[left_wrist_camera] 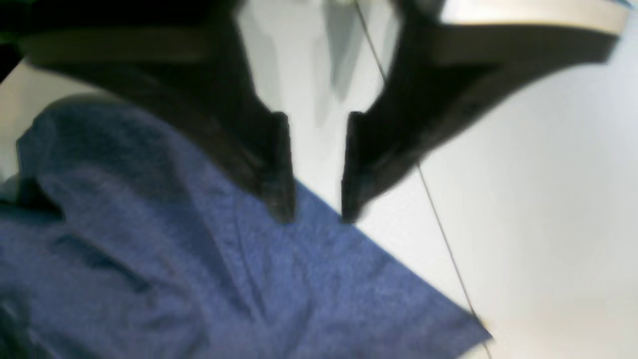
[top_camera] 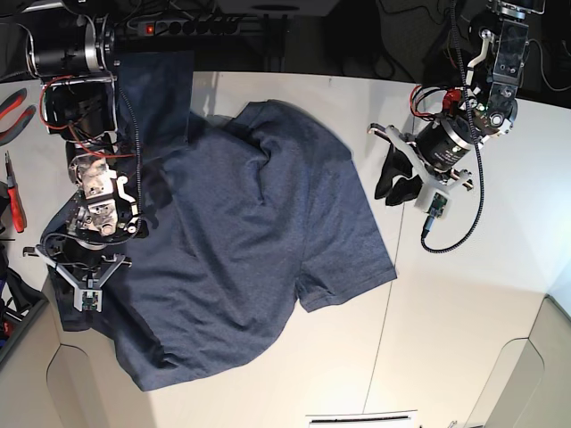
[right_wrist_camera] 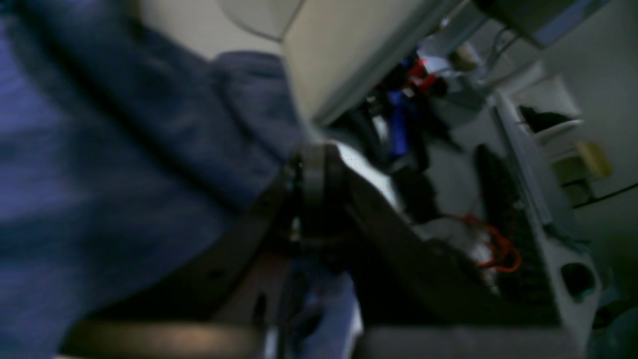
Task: Layout the t-shirt on the table in an organized manner, then fold the t-shirt properly
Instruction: 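Grasp the shirt fabric with the left gripper near the sleeve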
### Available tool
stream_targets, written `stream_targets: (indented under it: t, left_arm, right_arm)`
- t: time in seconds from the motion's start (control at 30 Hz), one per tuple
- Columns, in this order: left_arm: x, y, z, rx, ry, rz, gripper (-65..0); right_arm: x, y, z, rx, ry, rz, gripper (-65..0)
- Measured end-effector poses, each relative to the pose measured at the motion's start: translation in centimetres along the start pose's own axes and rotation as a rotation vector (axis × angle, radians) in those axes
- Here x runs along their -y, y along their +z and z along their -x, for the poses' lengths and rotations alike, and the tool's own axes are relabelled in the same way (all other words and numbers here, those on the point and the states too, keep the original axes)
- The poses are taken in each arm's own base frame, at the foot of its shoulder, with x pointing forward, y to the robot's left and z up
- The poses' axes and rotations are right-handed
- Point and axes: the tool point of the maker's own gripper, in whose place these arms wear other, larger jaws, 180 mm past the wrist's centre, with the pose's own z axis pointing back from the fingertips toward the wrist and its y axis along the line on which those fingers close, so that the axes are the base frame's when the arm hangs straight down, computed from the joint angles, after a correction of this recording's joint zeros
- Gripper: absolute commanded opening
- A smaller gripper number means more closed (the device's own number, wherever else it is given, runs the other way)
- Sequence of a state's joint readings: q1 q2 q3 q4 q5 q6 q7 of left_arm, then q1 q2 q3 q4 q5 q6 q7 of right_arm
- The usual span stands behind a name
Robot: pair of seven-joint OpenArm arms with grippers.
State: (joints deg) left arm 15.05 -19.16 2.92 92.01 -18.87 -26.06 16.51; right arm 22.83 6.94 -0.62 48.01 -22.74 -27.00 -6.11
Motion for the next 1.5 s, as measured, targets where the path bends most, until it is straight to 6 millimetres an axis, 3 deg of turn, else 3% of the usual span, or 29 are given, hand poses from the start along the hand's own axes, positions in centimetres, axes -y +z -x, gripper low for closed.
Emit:
stream_targets:
  t: [0.1,0.2,0.27,0.43,0.6,0.7,0.87,0.97,1.1,1.3,1.43,1.5]
  left_arm:
    - [0.1,-1.2,-1.8,0.028,-0.003,0.004,-65.0]
    - [0.6,-2.6,-4.3,0.073,-0.044,0.029,-65.0]
    - [0.9,-3.9,-4.9,0.067,-0.083,0.049,-65.0]
    - [0.9,-7.3,-2.9,-0.048,-0.127,0.065,-65.0]
    - [-0.3,-9.3,-1.1,-0.124,-0.108,0.054,-65.0]
    - [-0.4,-9.9,-1.1,-0.126,-0.092,0.052,-65.0]
    - [0.8,-10.7,-2.7,-0.072,-0.077,0.07,-65.0]
    - [2.0,-11.2,-3.2,-0.063,-0.071,0.099,-65.0]
    - [4.2,-11.8,-3.8,-0.057,-0.068,0.164,-65.0]
    - [4.8,-11.6,-3.0,-0.101,-0.096,0.206,-65.0]
    - [5.8,-11.4,-2.8,-0.106,-0.112,0.259,-65.0]
    - [6.7,-11.2,-2.7,-0.106,-0.126,0.308,-65.0]
  right_arm:
    - [-3.4,1.8,-1.0,0.041,0.002,-0.06,-65.0]
    - [-7.9,4.2,-3.1,0.109,0.005,-0.152,-65.0]
    - [-10.2,5.6,-4.8,0.163,0.021,-0.202,-65.0]
    - [-14.5,8.9,-7.1,0.243,0.061,-0.307,-65.0]
    - [-16.2,10.5,-8.1,0.27,0.062,-0.346,-65.0]
    - [-16.0,10.4,-8.2,0.27,0.056,-0.328,-65.0]
    - [-12.7,10.0,-9.1,0.333,0.082,-0.134,-65.0]
    - [-12.4,10.1,-8.8,0.349,0.118,-0.117,-65.0]
    - [-11.0,9.1,-6.1,0.261,0.131,-0.076,-65.0]
    - [-5.1,5.5,-1.9,0.092,0.045,0.062,-65.0]
    - [-4.1,3.8,0.8,0.009,0.019,0.002,-65.0]
    - [-3.6,3.4,1.1,0.006,0.023,0.001,-65.0]
